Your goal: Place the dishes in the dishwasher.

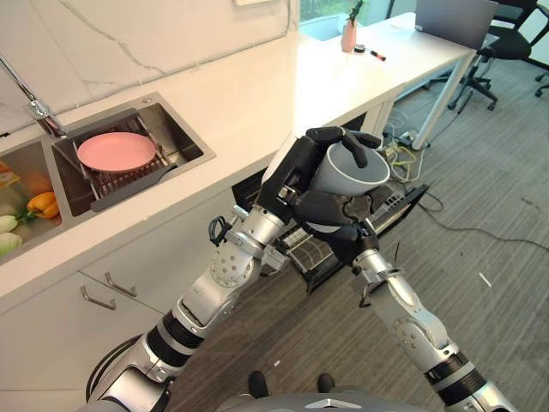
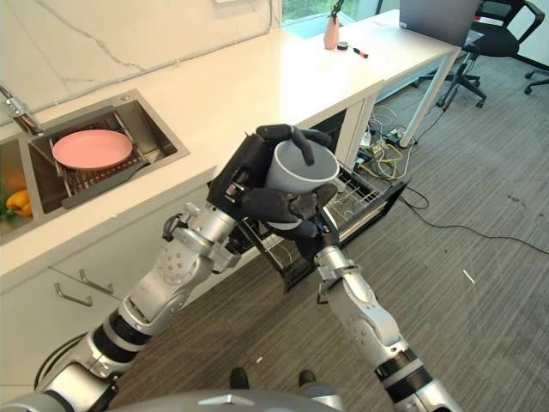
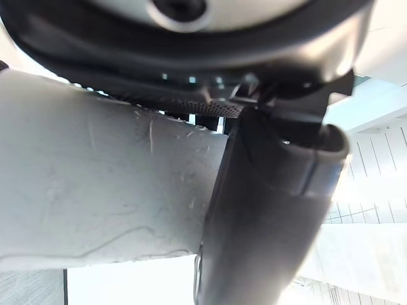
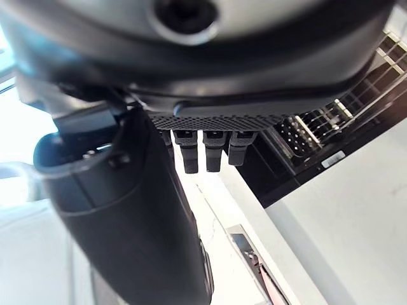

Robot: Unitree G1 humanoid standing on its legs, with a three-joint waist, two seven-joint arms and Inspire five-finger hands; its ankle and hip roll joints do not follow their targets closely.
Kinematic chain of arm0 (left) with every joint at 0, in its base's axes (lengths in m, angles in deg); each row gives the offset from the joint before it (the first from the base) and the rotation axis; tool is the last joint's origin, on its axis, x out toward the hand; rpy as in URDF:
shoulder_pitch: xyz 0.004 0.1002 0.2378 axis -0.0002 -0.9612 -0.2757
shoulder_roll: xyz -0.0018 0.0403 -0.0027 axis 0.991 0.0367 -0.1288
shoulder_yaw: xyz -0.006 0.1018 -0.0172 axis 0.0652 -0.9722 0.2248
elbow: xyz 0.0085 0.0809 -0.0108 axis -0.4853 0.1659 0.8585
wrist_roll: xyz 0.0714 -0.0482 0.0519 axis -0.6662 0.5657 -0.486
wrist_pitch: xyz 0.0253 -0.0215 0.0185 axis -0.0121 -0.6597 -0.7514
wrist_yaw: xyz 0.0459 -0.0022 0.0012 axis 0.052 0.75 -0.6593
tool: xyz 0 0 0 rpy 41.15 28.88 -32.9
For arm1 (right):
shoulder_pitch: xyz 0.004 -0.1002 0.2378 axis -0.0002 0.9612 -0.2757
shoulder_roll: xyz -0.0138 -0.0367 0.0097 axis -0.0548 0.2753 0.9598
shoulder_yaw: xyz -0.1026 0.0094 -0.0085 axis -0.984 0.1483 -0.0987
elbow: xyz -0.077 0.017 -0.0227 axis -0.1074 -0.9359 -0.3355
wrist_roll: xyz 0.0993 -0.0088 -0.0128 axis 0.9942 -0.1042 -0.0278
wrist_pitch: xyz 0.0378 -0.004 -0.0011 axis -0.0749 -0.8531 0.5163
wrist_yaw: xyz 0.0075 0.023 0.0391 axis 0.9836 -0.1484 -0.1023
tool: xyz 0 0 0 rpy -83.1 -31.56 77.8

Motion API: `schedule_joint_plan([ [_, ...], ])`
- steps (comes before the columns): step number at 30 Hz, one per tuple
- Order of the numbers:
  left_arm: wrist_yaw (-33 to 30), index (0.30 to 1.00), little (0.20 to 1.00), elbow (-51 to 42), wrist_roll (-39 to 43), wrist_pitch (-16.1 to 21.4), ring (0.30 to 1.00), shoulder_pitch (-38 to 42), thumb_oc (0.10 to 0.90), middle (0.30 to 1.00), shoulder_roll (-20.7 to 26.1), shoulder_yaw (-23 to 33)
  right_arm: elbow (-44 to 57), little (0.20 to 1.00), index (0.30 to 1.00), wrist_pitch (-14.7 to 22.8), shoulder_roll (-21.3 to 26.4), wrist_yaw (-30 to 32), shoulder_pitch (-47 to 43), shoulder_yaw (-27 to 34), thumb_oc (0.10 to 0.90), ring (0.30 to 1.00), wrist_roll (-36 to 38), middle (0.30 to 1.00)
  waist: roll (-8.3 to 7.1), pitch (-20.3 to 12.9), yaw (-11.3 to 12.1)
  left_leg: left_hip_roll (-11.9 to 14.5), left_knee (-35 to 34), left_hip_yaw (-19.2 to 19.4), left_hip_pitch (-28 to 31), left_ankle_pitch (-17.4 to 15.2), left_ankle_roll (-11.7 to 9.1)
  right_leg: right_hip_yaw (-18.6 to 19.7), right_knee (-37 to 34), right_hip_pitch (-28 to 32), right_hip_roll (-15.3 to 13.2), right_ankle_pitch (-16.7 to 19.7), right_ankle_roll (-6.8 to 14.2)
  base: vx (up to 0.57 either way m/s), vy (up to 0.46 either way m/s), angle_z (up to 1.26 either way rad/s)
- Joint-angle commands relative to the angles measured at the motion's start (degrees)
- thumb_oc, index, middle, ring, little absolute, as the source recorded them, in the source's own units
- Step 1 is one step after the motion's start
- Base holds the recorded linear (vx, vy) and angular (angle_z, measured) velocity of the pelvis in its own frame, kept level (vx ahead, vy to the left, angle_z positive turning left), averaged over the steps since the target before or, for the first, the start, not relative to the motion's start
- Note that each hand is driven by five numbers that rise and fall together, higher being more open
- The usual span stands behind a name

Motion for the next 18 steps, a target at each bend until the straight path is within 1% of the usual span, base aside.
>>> schedule_joint_plan([
  [1, -2.1, 0.3, 0.3, -1.4, -4.0, 5.1, 0.3, 3.8, 0.4, 0.3, -2.2, 3.8, 7.7, 0.9, 0.9, 4.3, -2.0, -2.3, -2.1, 5.0, 0.8, 0.9, -3.5, 0.9, -1.03, -5.4, 0.7, 1.8, 0.3, -0.1, 4.4, -5.1, -3.5, -2.1, 0.6, -1.0, 1.9, 0.2, 2.2, 0.0, 0.0, 0.0],
  [2, -2.6, 0.3, 0.3, -1.4, -4.7, 5.5, 0.3, 2.4, 0.4, 0.3, -1.6, 5.0, 8.2, 0.9, 0.9, 4.6, -1.3, -2.0, -1.9, 6.5, 0.8, 0.9, -6.0, 0.9, -0.95, -5.3, 0.7, 1.8, 0.3, -0.1, 4.4, -5.1, -3.5, -2.2, 0.6, -1.0, 1.9, 0.2, 2.2, 0.0, 0.0, 0.0],
  [3, -2.7, 0.3, 0.3, -1.4, -4.1, 5.4, 0.3, 1.2, 0.4, 0.3, -1.5, 5.5, 8.7, 0.9, 0.9, 4.9, -1.3, -1.9, -1.6, 7.0, 0.8, 0.9, -6.5, 0.9, -0.9, -5.3, 0.8, 1.9, 0.3, 0.0, 4.4, -5.1, -3.5, -2.2, 0.6, -1.0, 1.9, 0.2, 2.2, 0.0, 0.0, 0.0],
  [10, -1.5, 0.3, 0.3, -0.7, -3.1, 4.7, 0.3, -2.8, 0.4, 0.3, -0.5, 7.3, 10.3, 0.9, 0.9, 4.6, -1.5, -2.7, -0.3, 7.7, 0.8, 0.9, -5.8, 0.9, -0.87, -5.2, 1.0, 1.9, 0.3, -0.2, 4.6, -5.1, -3.5, -2.3, 0.6, -0.8, 2.0, 0.0, 2.0, 0.0, 0.0, 0.0],
  [14, -1.2, 0.3, 0.3, 1.1, -2.2, 4.5, 0.3, -3.8, 0.4, 0.3, -0.9, 7.4, 11.7, 0.9, 0.9, 4.2, -2.0, -4.7, -0.1, 6.3, 0.8, 0.9, -0.8, 0.9, -0.93, -5.1, 1.3, 2.0, 0.3, -0.5, 4.6, -5.0, -3.7, -2.5, 0.6, -0.7, 2.1, -0.2, 1.8, 0.0, 0.0, 0.0],
  [18, -1.0, 0.3, 0.3, 2.9, -2.1, 4.2, 0.3, -4.1, 0.4, 0.3, -0.9, 7.3, 12.6, 0.9, 0.9, 3.5, -1.7, -5.8, -0.9, 4.8, 0.8, 0.9, 1.2, 0.9, -1.02, -5.0, 1.5, 2.0, 0.3, -0.7, 4.5, -4.8, -3.8, -2.8, 0.6, -0.7, 2.2, -0.1, 1.7, 0.0, 0.0, 0.0],
])
